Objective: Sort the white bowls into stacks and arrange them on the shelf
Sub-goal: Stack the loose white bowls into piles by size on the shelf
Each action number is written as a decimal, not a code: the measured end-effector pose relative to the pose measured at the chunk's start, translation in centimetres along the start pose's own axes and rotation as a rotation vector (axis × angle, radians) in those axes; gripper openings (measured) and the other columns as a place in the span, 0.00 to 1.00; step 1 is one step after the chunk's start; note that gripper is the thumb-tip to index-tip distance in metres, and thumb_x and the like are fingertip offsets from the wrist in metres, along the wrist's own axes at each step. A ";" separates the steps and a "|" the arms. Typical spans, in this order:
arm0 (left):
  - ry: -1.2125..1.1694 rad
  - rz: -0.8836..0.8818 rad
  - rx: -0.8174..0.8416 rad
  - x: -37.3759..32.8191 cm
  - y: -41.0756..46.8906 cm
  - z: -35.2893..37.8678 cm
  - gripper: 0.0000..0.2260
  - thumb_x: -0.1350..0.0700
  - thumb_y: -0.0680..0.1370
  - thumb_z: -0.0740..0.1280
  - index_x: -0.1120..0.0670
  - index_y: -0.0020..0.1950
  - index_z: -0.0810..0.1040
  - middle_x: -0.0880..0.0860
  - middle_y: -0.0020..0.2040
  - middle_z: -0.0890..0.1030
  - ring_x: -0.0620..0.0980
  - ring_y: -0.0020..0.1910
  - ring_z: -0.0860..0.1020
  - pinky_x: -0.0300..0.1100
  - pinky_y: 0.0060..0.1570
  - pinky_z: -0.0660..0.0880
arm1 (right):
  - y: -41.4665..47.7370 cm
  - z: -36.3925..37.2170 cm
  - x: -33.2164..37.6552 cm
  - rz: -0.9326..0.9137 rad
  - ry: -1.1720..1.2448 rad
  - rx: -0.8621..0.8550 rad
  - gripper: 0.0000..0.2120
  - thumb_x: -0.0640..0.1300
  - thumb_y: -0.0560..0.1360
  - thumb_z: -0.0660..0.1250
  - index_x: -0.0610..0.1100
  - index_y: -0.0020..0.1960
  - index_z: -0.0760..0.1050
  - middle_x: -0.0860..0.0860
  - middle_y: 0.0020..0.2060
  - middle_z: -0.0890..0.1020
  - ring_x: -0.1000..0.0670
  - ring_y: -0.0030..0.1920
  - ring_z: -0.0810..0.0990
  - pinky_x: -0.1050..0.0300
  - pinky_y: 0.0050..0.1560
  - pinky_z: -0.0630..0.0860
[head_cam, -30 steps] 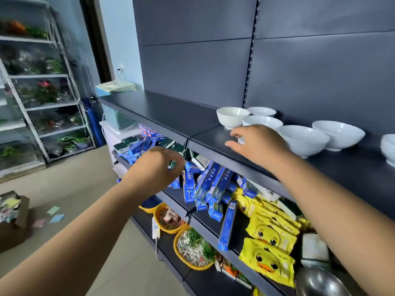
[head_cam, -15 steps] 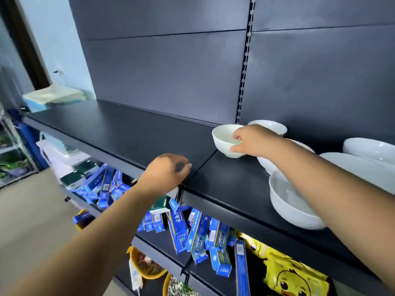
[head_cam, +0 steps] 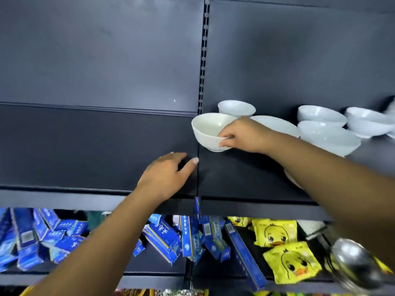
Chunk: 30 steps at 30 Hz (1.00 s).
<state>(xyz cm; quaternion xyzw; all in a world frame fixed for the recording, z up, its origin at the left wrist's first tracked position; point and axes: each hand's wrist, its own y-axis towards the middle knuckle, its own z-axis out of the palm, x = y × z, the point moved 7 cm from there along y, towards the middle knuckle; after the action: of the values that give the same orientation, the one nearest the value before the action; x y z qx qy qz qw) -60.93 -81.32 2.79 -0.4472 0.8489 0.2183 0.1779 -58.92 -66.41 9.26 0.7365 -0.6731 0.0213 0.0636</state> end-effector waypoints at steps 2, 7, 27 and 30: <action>-0.098 -0.004 0.027 0.3 -0.1 0.0 0.25 0.40 0.77 0.55 0.51 0.70 0.66 0.51 0.70 0.70 0.51 0.70 0.66 0.43 0.64 0.63 | -2.1 -0.2 0.7 0.014 0.062 -0.053 0.12 0.43 0.75 0.65 0.34 0.39 0.75 0.43 0.32 0.74 0.45 0.37 0.70 0.53 0.41 0.66; -0.660 0.115 0.208 -0.6 -0.1 0.7 0.43 0.30 0.65 0.66 0.48 0.73 0.60 0.45 0.70 0.69 0.42 0.68 0.67 0.43 0.68 0.63 | -8.4 -1.7 3.0 -0.014 0.150 -0.226 0.09 0.43 0.73 0.68 0.36 0.46 0.80 0.41 0.36 0.82 0.43 0.39 0.77 0.60 0.41 0.68; -1.556 0.372 0.067 -23.7 -12.8 4.0 0.43 0.40 0.52 0.79 0.52 0.62 0.68 0.48 0.57 0.78 0.46 0.57 0.77 0.42 0.50 0.76 | -33.8 -2.4 -2.3 0.152 1.242 -0.909 0.35 0.63 0.54 0.75 0.48 0.56 0.71 0.58 0.48 0.83 0.59 0.52 0.79 0.65 0.50 0.74; -1.540 0.364 0.134 -28.5 -15.9 7.5 0.43 0.39 0.51 0.79 0.49 0.61 0.67 0.53 0.63 0.73 0.46 0.58 0.75 0.39 0.50 0.75 | -39.8 -1.0 -5.4 0.199 1.421 -0.950 0.35 0.62 0.51 0.77 0.46 0.52 0.74 0.56 0.45 0.84 0.57 0.50 0.81 0.65 0.50 0.76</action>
<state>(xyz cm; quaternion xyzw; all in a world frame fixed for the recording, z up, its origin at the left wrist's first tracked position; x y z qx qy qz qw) -31.55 -65.88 7.27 -0.0130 0.5585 0.4401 0.7030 -19.80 -57.53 7.05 0.3816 -0.4727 0.1988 0.7691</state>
